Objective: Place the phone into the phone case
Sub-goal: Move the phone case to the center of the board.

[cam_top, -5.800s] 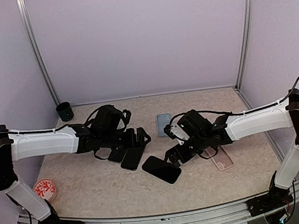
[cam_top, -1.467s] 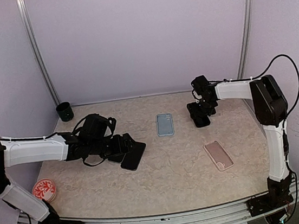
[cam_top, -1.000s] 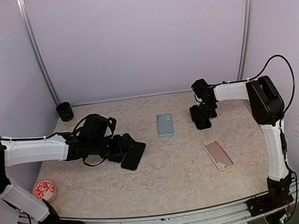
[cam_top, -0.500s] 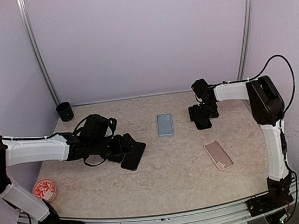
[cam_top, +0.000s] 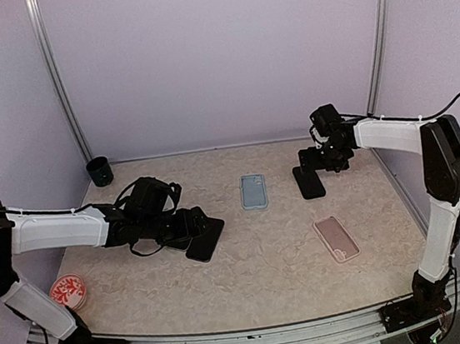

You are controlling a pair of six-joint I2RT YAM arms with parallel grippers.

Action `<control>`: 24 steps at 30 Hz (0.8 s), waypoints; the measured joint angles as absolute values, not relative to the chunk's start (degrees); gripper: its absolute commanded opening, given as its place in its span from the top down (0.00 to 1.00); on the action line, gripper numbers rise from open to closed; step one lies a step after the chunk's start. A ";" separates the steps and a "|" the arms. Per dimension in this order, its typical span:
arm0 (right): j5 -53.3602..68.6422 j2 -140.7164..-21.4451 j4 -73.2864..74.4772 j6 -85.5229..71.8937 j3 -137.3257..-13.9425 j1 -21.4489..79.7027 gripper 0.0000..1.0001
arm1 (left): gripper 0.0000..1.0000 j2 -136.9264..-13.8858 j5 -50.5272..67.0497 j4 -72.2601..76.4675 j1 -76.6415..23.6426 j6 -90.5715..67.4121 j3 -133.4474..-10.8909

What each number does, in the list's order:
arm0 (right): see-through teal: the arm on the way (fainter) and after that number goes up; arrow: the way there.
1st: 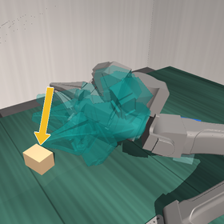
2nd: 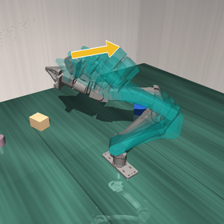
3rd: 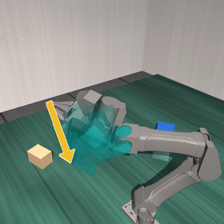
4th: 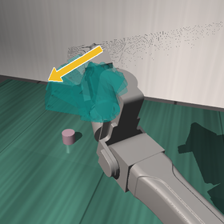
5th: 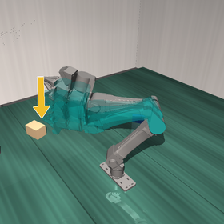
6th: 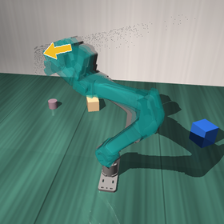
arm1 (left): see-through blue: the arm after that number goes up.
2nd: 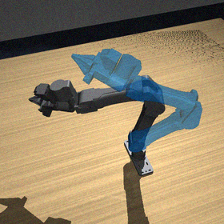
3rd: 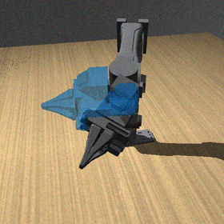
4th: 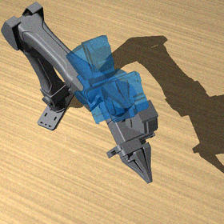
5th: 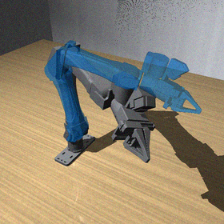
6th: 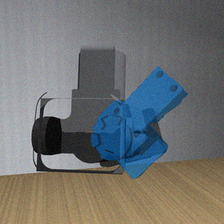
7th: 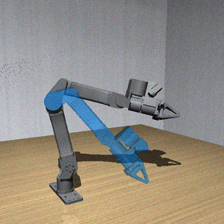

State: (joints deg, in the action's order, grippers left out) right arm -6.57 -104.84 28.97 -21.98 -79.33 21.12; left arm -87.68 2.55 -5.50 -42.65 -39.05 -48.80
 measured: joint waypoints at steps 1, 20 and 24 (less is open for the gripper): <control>-5.98 -102.74 28.80 -22.02 -76.71 21.12 0.07 | 0.01 -87.85 2.63 -5.50 -42.65 -39.03 -48.80; -1.26 -86.52 27.16 -29.56 -50.09 22.96 0.30 | 0.01 -89.65 3.73 -4.29 -42.78 -39.22 -48.95; -1.28 -86.72 26.20 -29.98 -49.43 23.99 0.29 | 0.01 -89.65 3.73 -4.29 -42.78 -39.24 -48.95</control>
